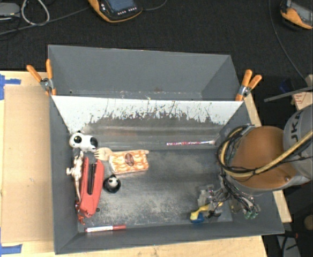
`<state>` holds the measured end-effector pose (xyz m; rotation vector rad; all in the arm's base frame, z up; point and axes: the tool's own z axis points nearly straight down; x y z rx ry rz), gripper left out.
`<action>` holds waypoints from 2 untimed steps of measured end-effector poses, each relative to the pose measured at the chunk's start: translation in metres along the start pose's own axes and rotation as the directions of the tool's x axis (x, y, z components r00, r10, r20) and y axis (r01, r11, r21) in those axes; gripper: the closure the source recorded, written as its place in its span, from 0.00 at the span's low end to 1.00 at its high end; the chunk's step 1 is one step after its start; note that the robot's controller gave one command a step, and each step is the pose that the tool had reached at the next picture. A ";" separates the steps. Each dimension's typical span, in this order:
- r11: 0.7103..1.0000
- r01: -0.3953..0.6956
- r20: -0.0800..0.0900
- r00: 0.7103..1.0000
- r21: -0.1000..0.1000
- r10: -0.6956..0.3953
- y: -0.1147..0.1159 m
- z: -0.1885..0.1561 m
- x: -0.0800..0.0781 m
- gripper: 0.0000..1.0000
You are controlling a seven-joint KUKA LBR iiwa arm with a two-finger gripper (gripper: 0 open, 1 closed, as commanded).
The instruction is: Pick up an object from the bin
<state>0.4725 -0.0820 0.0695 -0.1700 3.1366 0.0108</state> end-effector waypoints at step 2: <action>1.000 -0.001 -0.012 1.000 -0.004 0.001 0.005 -0.140 -0.006 1.00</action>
Offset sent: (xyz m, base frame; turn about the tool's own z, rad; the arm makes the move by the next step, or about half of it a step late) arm 0.0061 0.0053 0.1413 0.0020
